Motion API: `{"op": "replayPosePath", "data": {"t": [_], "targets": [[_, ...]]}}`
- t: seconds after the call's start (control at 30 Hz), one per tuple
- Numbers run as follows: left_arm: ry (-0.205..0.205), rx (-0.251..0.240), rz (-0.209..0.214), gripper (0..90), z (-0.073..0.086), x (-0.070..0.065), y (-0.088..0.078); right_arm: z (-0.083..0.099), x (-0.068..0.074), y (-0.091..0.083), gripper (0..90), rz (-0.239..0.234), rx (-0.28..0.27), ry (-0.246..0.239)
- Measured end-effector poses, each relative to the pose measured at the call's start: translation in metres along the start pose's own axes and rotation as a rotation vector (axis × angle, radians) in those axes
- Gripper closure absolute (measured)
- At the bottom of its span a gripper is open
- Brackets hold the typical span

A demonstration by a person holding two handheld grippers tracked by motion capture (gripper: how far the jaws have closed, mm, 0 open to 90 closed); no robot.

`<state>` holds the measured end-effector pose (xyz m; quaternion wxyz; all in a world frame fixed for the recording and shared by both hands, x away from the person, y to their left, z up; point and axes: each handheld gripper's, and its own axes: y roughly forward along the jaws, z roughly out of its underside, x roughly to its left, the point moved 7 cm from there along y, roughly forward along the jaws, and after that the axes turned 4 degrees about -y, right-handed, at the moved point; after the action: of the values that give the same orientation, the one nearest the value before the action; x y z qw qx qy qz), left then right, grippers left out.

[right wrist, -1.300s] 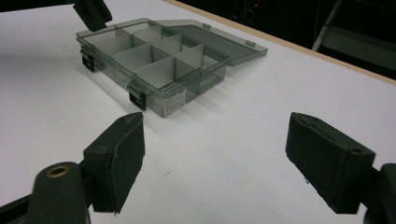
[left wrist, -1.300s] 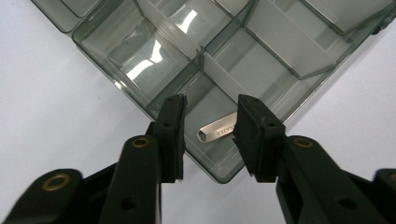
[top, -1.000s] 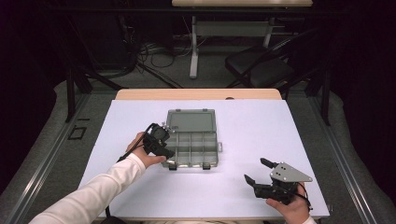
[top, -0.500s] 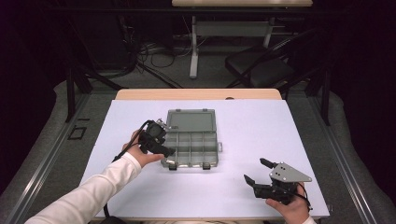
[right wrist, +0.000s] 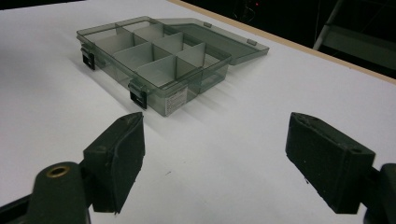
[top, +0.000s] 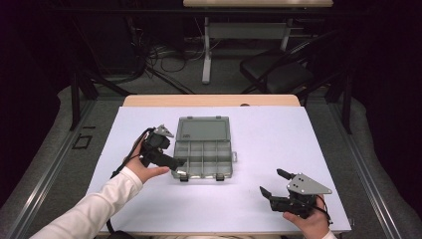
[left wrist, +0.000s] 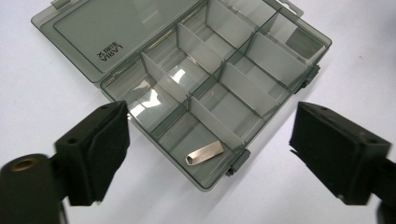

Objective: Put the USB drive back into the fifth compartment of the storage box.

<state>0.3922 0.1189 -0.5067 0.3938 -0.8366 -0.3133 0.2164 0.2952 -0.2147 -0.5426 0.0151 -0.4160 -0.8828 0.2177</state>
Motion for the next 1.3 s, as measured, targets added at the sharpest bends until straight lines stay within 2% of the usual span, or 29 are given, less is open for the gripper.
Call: {"op": "replayPosePath", "data": {"t": [0.2, 0.27, 0.5, 0.77, 0.97, 1.07, 1.3], "targets": [[-0.014, -0.046, 0.001, 7.6, 0.005, -0.003, -0.007, 0.000, 0.000, 0.000, 19.5, 0.001, 0.001, -0.002], [-0.026, -0.060, 0.019, 5.1, 0.007, -0.005, -0.009, 0.000, 0.000, 0.000, 19.5, 0.001, 0.002, -0.001], [-0.020, -0.156, 0.044, 0.7, 0.016, -0.013, -0.023, 0.000, 0.000, 0.001, 19.5, 0.003, 0.000, -0.001], [-0.025, -0.241, 0.052, 0.7, 0.027, -0.013, -0.040, -0.001, 0.002, 0.001, 19.5, 0.004, 0.000, -0.005], [-0.055, -0.292, 0.056, 0.7, 0.039, -0.009, -0.046, 0.000, 0.002, 0.001, 19.5, 0.003, 0.003, -0.003], [-0.074, -0.335, 0.047, 0.7, 0.046, -0.006, -0.047, 0.000, 0.002, 0.001, 19.4, 0.002, 0.003, -0.004], [-0.124, -0.370, 0.050, 0.8, 0.060, 0.000, -0.040, 0.000, 0.001, 0.000, 19.4, 0.004, 0.002, -0.003]]}}
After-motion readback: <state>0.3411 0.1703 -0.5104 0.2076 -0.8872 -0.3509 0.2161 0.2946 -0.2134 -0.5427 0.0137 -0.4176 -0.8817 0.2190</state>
